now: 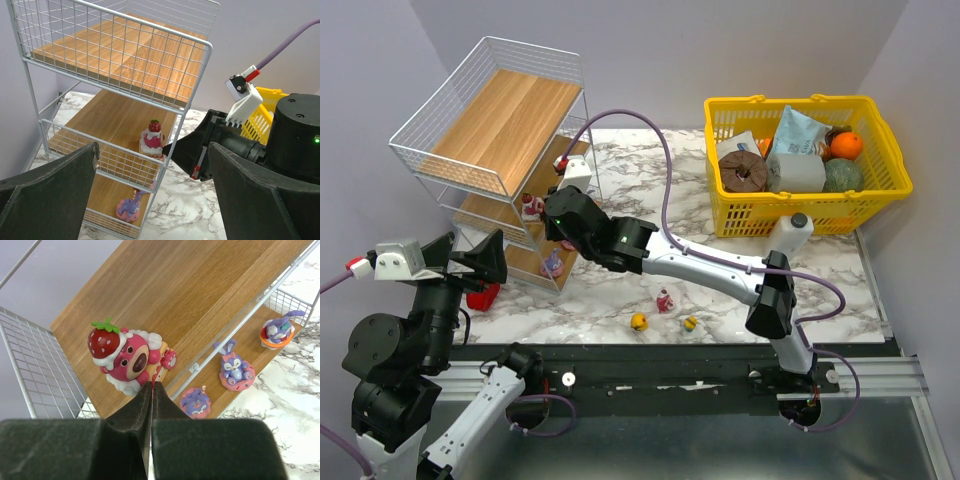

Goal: Place and organize the plastic toys onto the shelf

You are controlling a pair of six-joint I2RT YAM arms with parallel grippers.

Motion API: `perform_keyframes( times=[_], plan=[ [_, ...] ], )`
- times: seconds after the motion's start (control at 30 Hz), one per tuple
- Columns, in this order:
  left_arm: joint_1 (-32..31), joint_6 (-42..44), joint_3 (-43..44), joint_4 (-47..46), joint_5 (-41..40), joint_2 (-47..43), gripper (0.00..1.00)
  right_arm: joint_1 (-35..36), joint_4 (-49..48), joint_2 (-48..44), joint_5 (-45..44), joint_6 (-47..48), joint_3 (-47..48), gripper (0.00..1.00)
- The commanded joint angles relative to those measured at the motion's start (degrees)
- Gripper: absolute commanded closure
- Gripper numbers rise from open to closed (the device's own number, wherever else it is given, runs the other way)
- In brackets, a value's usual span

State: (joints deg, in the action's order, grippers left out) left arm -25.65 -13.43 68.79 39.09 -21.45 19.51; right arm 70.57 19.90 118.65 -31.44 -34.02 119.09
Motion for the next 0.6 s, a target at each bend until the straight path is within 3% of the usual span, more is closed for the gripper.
perform_keyframes(
  times=[0.0, 0.37, 0.57],
  plan=[
    [-0.4, 0.3, 0.3, -0.2, -0.7, -0.3, 0.01, 0.7, 0.8, 1.8, 1.0, -1.0, 1.9, 0.9],
    [-0.4, 0.4, 0.6, 0.1, -0.9, -0.7, 0.01, 0.7, 1.7, 2.0, 1.1, -1.1, 2.9, 0.9],
    [-0.4, 0.2, 0.5, 0.3, -0.6, -0.7, 0.01, 0.8, 2.7, -3.5, -2.3, -2.6, -2.7, 0.9]
  ],
)
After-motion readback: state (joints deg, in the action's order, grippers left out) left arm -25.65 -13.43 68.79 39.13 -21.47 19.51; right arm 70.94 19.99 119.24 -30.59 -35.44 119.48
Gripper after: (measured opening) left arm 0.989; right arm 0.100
